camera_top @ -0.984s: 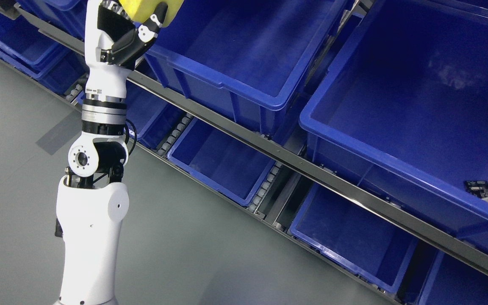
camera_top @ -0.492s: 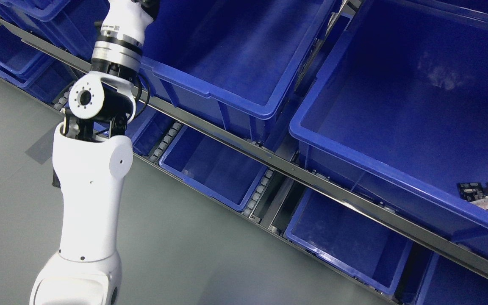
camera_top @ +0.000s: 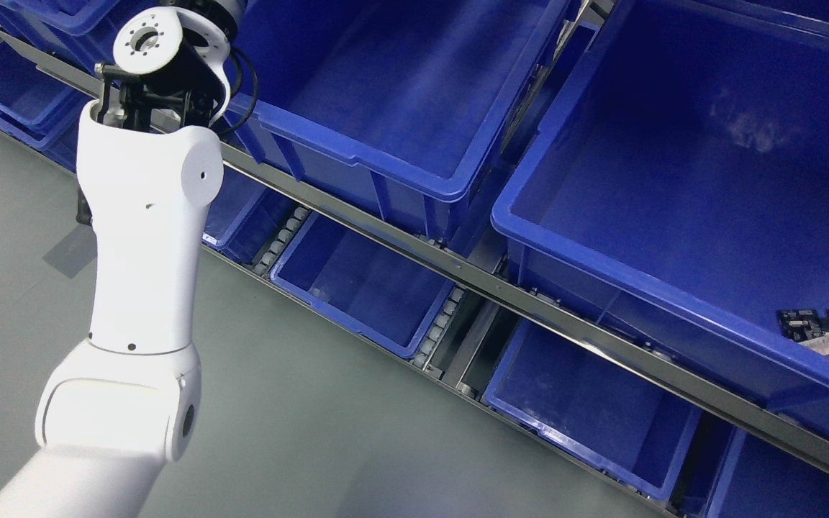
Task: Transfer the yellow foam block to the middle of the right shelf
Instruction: 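Lower the left hand into the blue bin and release the cube, then withdraw the open left hand up out of the blue bin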
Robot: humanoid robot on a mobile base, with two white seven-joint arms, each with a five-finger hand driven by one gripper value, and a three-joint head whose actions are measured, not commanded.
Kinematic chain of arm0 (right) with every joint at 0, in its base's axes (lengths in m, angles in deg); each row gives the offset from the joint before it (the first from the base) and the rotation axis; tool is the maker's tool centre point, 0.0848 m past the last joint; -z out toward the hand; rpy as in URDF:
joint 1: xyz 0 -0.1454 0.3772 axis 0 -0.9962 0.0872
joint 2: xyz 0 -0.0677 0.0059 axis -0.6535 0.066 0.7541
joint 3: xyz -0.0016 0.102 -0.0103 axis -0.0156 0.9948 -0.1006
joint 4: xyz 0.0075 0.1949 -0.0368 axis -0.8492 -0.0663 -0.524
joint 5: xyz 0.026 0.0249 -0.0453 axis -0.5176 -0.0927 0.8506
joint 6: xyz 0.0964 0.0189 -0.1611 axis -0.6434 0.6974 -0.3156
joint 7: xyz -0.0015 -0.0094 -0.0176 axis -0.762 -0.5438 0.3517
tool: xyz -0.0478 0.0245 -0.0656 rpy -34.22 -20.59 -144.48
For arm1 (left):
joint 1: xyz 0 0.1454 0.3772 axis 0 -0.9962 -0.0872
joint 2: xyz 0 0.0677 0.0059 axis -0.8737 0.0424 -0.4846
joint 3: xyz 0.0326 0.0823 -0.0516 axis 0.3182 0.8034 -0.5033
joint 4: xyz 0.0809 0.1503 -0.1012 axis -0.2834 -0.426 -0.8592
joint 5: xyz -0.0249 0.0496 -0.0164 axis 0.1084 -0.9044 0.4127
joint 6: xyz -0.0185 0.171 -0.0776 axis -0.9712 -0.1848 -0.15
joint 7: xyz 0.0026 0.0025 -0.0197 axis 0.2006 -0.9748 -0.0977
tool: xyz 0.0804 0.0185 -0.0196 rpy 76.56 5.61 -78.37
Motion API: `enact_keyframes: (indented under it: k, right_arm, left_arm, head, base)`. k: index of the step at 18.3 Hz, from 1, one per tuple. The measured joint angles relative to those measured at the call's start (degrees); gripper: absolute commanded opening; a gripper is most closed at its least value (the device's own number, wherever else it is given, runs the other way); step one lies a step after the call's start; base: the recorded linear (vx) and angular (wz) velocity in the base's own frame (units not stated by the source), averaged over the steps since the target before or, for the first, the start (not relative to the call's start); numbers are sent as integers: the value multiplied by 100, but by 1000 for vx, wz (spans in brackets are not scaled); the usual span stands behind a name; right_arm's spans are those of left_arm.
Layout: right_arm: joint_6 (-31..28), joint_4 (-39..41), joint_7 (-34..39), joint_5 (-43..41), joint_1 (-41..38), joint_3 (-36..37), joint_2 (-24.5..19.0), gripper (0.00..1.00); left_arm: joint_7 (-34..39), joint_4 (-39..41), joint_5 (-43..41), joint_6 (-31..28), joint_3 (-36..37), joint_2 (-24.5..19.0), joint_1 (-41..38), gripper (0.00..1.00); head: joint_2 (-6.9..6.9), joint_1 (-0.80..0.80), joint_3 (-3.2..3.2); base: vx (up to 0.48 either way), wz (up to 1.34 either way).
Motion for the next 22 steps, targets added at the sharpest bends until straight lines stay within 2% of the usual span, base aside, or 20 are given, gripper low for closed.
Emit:
enact_keyframes:
  k: [1,4,6,11,14,18,22]
  right_arm:
    - [0,0,0,0,0,0,0,100]
    - [0,0,0,0,0,0,0,100]
    - [0,0,0,0,0,0,0,100]
    - [0,0,0,0,0,0,0,100]
    - [0,0,0,0,0,0,0,100]
    - [0,0,0,0,0,0,0,100]
    - [0,0,0,0,0,0,0,100]
  left_arm:
    - [-1,-209,32,86,66,0,57,45]
    - [-151,-808,96,179,289,0,185,86]
    - [-296,-1115,112,198,425,0,236,100]
    - [-478,-1684,128,343,679,0,336,100]
    - [-494,-1776,132,867,694,0,388,100]
    - [-499,-1406,133,1269,651,0,278,100]
    - [-506,-581,132,1358,567,0,-180,100]
  head:
    - [0,0,0]
    - [0,0,0]
    - [0,0,0]
    - [0,0,0]
    - [0,0,0]
    - [0,0,0]
    - [0,0,0]
  base:
    - [0,0]
    - [0,0]
    - [0,0]
    - [0,0]
    - [0,0]
    - [0,0]
    - [0,0]
